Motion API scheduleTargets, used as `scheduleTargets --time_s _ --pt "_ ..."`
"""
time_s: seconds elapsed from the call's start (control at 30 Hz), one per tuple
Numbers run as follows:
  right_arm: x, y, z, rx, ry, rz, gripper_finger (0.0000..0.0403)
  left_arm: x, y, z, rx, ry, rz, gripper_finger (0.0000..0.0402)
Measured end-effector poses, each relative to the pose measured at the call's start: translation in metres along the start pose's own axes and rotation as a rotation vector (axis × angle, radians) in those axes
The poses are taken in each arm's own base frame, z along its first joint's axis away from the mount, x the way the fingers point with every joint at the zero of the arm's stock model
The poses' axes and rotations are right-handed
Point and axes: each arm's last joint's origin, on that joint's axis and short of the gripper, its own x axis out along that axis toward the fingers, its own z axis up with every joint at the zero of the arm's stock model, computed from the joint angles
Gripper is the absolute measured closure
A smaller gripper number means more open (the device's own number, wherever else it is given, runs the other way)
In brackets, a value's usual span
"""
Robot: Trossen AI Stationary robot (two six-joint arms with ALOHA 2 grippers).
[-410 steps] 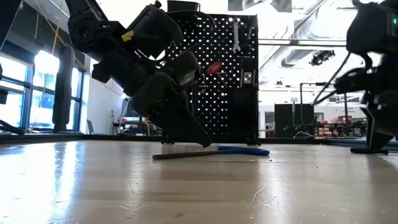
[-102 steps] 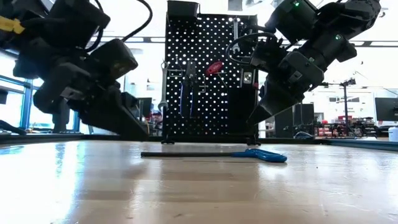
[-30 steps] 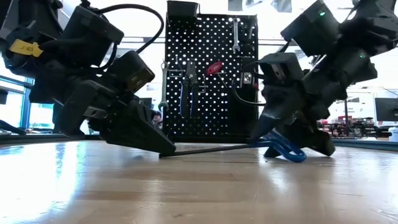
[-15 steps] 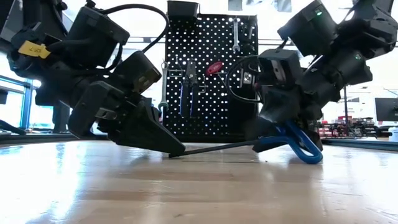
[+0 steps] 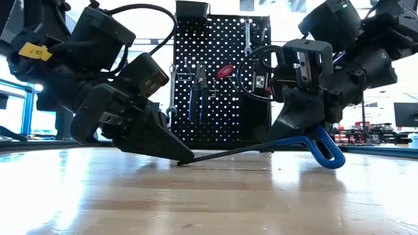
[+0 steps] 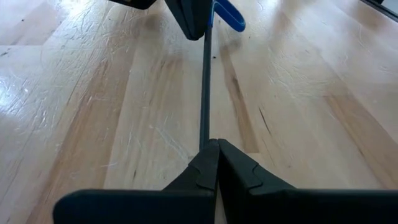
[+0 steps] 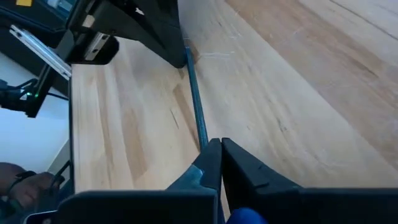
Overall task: Hang tools onto peg board
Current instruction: Put the pick tool into the bin on the pegboard
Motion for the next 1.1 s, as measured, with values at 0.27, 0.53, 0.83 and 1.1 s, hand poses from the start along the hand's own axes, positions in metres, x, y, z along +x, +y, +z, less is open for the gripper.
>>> scheduleTargets --time_s 0.27,0.53,0.83,1.1 --pt "-0.003 0.004 0.002 -0.027 -0.001 0.027 0.0402 -0.005 0.0 0.009 0.017 -0.017 -0.005 0.0383" --pt "-0.019 0.013 0.009 -0.094 0.006 0.025 0.0403 -0.015 0.002 0.023 0.065 -0.04 0.044 0.033" --pt "-0.033 0.018 0.016 -0.157 0.014 -0.026 0.0403 -0.027 0.003 0.055 0.108 -0.159 0.075 0.0264" --pt "-0.038 0.047 0.041 -0.323 0.064 -0.081 0.0403 -0.013 0.016 0.084 0.042 -0.078 -0.086 0.021"
